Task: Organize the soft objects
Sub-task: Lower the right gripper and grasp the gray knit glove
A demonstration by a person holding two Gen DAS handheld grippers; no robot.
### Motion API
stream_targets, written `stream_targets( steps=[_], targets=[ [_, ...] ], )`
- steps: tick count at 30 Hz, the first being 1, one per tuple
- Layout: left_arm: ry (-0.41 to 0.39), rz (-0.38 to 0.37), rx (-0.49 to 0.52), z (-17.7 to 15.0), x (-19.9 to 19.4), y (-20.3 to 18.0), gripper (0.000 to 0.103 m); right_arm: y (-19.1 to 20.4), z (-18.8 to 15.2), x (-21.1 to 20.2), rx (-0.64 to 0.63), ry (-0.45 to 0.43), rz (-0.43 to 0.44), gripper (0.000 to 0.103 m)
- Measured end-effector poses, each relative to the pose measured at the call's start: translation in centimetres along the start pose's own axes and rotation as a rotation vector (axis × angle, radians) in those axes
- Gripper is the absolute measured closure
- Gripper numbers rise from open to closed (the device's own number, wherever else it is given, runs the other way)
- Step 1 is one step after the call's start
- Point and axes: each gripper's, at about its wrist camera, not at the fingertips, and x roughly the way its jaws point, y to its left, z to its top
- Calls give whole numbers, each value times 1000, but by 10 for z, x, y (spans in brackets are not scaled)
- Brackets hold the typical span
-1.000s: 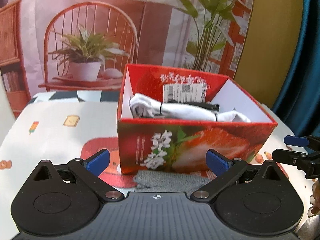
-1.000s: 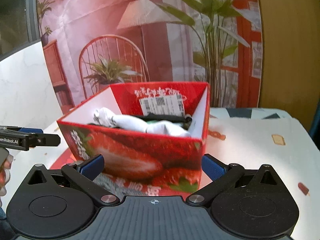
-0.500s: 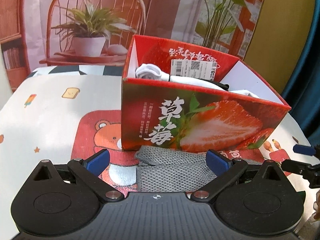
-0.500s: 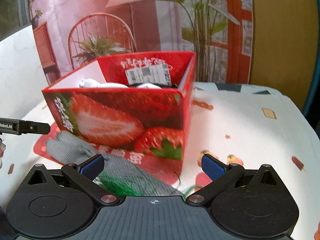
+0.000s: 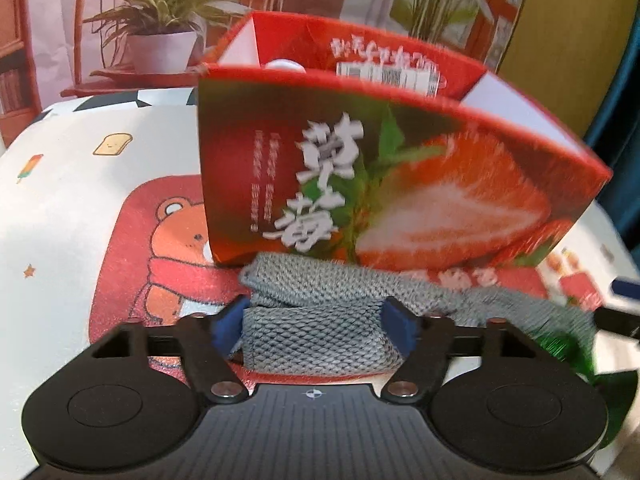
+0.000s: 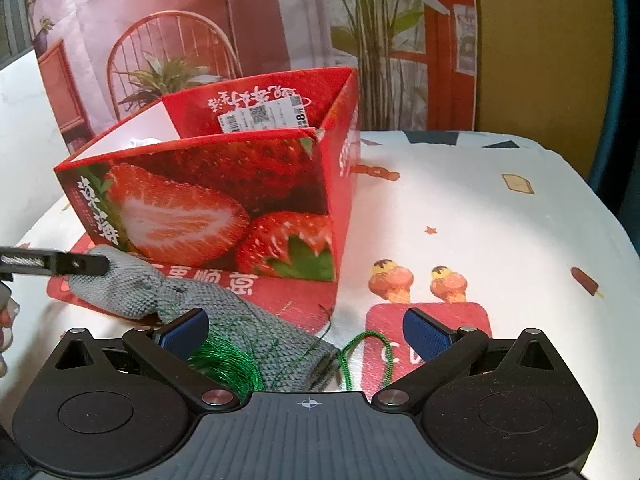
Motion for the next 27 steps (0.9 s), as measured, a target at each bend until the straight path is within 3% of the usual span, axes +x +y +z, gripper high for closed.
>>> stream_targets(
  steps=[2, 4, 6, 19, 27],
  targets=[
    [-9, 13, 30, -3, -1, -2, 47, -1, 0, -1, -2, -2, -4, 0],
    [-5, -1, 36, -4, -2, -2, 65, -3, 1, -2, -2, -2, -9, 0],
    [-3, -1, 35, -5, -4, 0, 71, -5, 1, -1, 2, -2, -17, 0],
    [-8, 69, -32, -19, -21, 13, 74, -3, 1, 1, -28, -2, -29, 1],
    [-14, 119, -108, -26, -32, 26, 74, 2, 10, 10, -44, -7, -23, 9]
  ],
)
